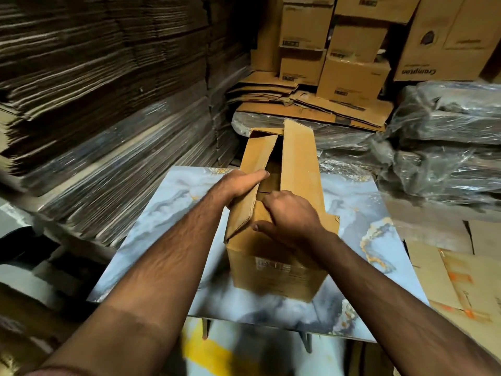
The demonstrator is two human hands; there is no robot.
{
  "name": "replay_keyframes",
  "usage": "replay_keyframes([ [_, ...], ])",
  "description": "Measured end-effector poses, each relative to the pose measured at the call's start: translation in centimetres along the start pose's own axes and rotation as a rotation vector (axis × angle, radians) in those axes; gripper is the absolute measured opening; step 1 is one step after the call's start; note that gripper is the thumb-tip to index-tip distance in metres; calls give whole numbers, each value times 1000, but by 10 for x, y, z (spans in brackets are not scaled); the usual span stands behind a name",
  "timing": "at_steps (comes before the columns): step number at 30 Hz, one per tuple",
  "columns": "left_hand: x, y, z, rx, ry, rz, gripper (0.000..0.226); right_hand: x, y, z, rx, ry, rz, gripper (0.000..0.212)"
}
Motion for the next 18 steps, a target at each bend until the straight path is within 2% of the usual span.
replay_keyframes([
  [6, -2, 9, 4, -15, 26, -62, 83, -33, 19, -34, -11, -124, 74, 30],
  [8, -2, 8, 3, -10, 37, -86, 75, -37, 25, -48, -18, -216, 55, 23],
  [10, 1, 6, 2, 2, 36, -84, 72, -37, 34, -67, -11, -277, 45, 26],
  [13, 9, 5, 7, 61, 7, -9, 102, -19, 48, -93, -14, -276, 34, 38],
  [15, 20, 0, 7, 103, 63, -63, 104, -6, 46, -103, 9, -290, 59, 35],
  [17, 29, 2, 3, 107, 129, -58, 100, 15, 40, -112, 10, -254, 58, 20],
  [18, 31, 8, 3, 87, 156, 31, 103, 29, 36, -116, 27, -198, 25, 29],
])
Point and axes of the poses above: each hand's wrist, its own z-axis towards the middle knuckle, its own x-axis out of the palm, y = z × x, the point moved 8 cm from there along z, towards the middle knuckle, and after that the axes turned 13 degrees about x, right-handed, at the moved point
